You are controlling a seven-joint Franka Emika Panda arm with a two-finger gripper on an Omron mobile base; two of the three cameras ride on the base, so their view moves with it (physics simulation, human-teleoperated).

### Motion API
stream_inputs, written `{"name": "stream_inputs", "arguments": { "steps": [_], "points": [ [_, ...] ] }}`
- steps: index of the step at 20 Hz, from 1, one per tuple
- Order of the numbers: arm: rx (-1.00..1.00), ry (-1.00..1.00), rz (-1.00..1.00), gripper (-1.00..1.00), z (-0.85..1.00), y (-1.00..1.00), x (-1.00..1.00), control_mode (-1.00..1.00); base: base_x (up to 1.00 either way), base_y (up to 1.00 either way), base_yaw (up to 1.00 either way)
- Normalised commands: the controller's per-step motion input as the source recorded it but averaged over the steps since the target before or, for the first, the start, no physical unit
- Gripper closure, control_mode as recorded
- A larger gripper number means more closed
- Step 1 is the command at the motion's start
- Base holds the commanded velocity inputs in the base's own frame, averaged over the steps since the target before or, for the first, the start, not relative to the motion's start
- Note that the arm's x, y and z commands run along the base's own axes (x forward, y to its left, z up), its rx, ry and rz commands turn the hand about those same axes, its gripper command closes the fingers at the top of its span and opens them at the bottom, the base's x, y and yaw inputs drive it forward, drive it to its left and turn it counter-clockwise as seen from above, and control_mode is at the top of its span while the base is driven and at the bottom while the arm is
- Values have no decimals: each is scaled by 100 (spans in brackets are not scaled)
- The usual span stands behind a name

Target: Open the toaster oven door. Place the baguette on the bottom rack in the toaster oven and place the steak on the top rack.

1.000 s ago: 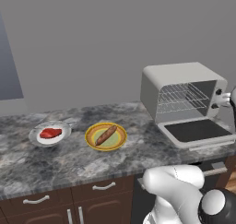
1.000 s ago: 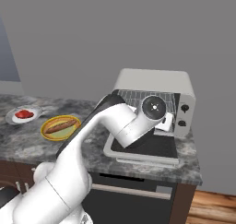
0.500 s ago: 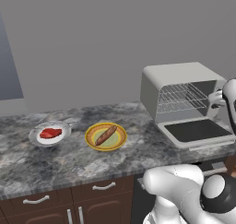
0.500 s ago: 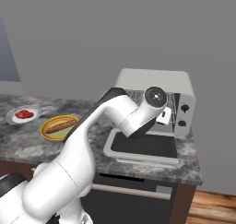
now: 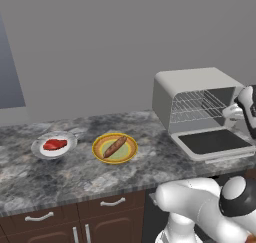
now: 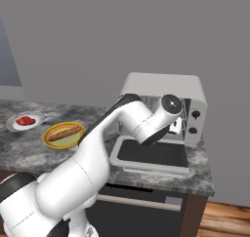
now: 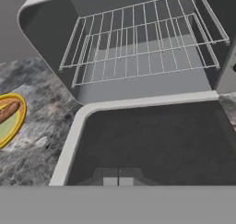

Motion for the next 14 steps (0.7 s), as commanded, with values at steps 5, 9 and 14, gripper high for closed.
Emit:
{"name": "stream_inputs", "arguments": {
  "steps": [5,9,14],
  "points": [
    [0,0,12,100,-3,0,8,-100,0,0,0],
    [0,-2,7,100,-2,9,6,-100,0,0,0],
    [2,-4,4,100,-5,16,10,-100,0,0,0]
  ]
}}
